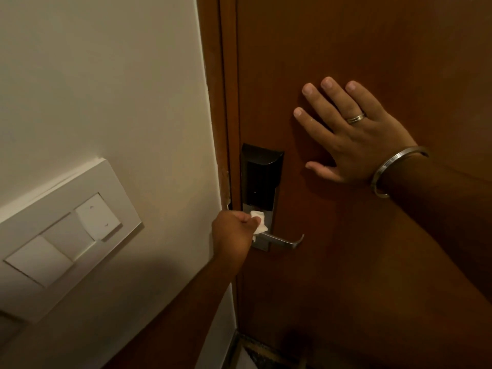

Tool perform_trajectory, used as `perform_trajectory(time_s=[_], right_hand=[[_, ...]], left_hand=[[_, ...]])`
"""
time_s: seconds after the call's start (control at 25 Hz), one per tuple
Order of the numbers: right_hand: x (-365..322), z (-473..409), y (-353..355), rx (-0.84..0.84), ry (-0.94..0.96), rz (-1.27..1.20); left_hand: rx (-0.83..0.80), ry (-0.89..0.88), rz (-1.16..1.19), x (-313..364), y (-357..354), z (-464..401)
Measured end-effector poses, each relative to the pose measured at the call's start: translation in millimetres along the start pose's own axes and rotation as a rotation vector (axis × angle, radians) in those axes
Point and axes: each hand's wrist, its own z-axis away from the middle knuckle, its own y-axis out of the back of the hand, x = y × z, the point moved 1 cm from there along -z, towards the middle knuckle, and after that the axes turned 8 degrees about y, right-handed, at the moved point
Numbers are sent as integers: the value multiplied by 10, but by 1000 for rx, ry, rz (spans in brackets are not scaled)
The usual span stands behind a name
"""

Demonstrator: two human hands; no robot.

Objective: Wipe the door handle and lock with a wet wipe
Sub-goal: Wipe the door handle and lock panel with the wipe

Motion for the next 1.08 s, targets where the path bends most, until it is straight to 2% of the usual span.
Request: perform_trajectory(time_s=[0.08,0.16,0.28,0.36,0.52,0.68,0.84,0.96,1.08], right_hand=[[1,-16,6,-4,1,-3],[-5,-7,7,-1,-8,-6],[0,2,10,6,-13,-8],[7,-9,20,4,-8,-17],[-2,2,5,12,-8,-23],[-7,6,9,15,-11,-31],[-4,5,9,16,-8,-24],[-16,-1,5,22,-12,-33],[1,11,5,36,-13,-36]], left_hand=[[-8,-15,23,114,1,8],[-36,-109,-119,135,-17,82],[-207,-512,-685,13,2,201],[-270,-727,-865,-45,107,135],[-346,-879,-857,-140,269,-7],[-207,-1032,-1003,-41,237,-81],[-138,-982,-1074,-30,348,-217],[-124,-1095,-1121,-63,351,-216],[-195,-1165,-1119,-76,221,-97]])
